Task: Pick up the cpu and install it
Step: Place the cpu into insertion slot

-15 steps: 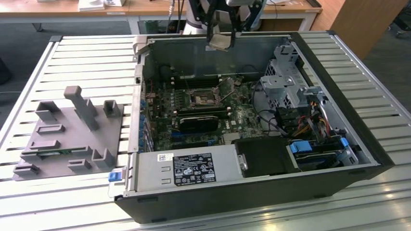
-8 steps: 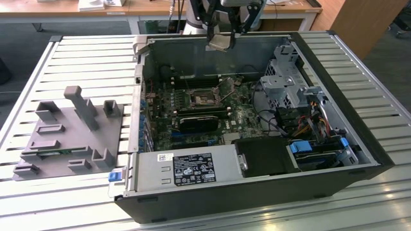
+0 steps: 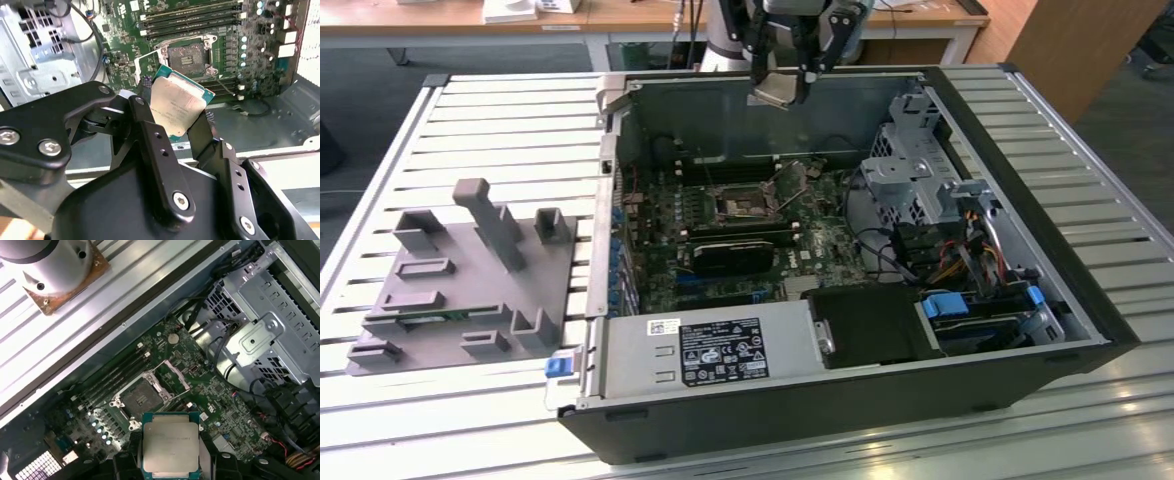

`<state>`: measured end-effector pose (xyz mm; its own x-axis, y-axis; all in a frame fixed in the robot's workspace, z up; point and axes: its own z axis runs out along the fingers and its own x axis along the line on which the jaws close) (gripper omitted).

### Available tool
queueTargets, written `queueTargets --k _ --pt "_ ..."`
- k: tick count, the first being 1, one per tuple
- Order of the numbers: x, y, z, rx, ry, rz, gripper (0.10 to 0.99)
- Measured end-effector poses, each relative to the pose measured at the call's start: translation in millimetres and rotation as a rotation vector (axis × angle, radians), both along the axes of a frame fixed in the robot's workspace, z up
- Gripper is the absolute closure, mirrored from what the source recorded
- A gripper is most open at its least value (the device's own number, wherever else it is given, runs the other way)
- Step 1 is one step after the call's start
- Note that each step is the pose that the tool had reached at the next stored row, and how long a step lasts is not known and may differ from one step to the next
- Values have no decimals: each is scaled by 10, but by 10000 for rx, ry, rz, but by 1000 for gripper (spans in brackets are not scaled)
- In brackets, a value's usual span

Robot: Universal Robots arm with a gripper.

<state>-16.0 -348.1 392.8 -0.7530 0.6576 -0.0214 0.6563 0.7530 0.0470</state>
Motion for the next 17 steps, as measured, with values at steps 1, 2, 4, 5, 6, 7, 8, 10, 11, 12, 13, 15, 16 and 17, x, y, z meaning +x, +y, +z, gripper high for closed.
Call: queueTargets --k 1,2,4,5,6,7,8,10,11,12,13,15,16,17 --pt "0 0 -2 0 0 -177 545" --pt "0 0 -3 0 0 -348 545" --pt "0 0 -6 0 0 -686 545" --pt "0 0 -8 1 0 -862 545" --pt "0 0 -10 0 0 -1029 545" --pt "0 0 -11 0 -1 -1212 545" --pt "0 0 -13 0 0 -1377 545" --pt "0 1 -16 1 -1 -1697 545" --pt "0 1 -17 1 0 -1854 545" --pt "0 1 -19 0 -1 -2014 545" --pt "0 1 -20 0 -1 -2182 545" --pt "0 2 -22 1 -1 -2496 545" --pt "0 2 -23 0 0 -2637 545" --pt "0 2 -24 0 0 -2778 545"
